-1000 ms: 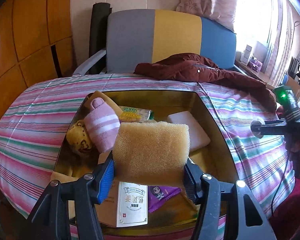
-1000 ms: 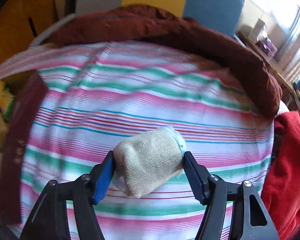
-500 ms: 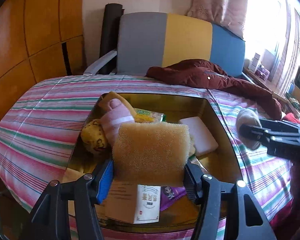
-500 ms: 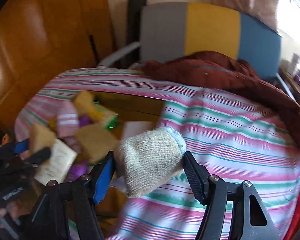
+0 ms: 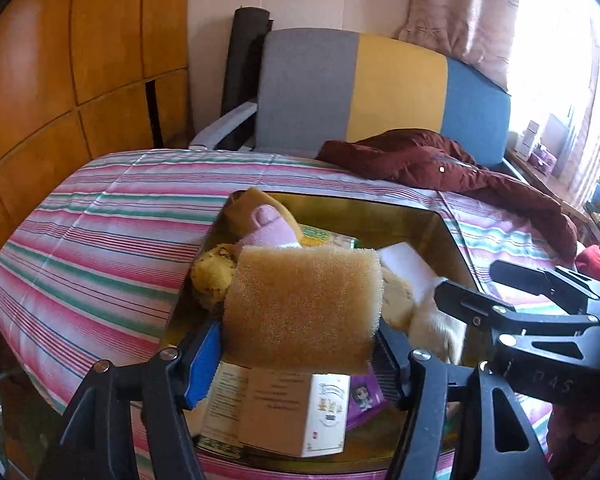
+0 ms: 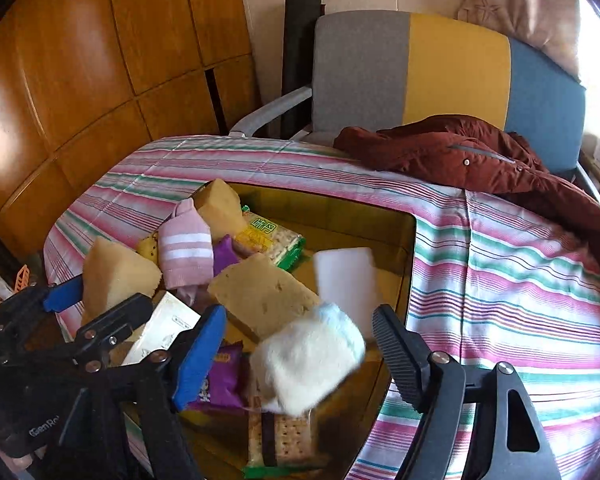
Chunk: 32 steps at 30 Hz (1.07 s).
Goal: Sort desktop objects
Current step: 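Open both tools to drop the sponge and sock into the tray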
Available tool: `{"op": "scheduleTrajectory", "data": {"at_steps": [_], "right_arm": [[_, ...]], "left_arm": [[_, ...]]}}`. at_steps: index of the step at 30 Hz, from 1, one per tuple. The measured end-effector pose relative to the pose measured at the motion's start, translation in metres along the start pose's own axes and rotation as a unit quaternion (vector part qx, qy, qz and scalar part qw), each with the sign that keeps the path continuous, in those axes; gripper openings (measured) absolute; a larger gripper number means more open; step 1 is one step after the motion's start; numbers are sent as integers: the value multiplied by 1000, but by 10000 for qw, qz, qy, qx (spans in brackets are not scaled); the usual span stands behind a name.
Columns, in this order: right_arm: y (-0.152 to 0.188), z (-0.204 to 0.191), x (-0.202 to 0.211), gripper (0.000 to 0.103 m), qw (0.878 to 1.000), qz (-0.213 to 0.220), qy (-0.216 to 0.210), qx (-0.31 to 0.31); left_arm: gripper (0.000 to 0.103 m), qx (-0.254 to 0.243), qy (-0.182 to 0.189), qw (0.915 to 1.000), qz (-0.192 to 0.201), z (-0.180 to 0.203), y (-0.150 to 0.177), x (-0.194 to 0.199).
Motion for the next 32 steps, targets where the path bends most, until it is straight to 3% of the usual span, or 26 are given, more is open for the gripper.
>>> {"op": "scheduleTrajectory", "data": {"at_steps": [12,16,20,22,25,32], "right_arm": [[9,-1,17,90,9996,260,70,-95],[14,-1,22,90,9993,331,108,-113],[19,-5,25,92,9993,348,146,-42],[22,-7,25,92,9993,348,163,4],[24,-8,28,92,9991,376,194,20],[24,3,45,93,9968,693,344,-196]], "left_arm": [[78,26,-530,9984,208,-11,-8,19],[81,257,-624,9974,271,-20,-12,28],[79,291,-876,9954,268,-28,-13,32],[67,180,-1074,9936,291,-29,-13,34],[62,147,-1160,9925,356,-31,-12,37],[61,72,-1095,9934,340,-31,-11,38]]}}
Point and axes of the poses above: each gripper's, at about its wrist camera, not at the fingertips, and x roughly against the way its jaws point, z to its right, y to its underside, the point moved 4 cm from there along -x, roughly the way its jaws point, and after that the axes turned 13 degrees about -x, right-handed, at the moved point
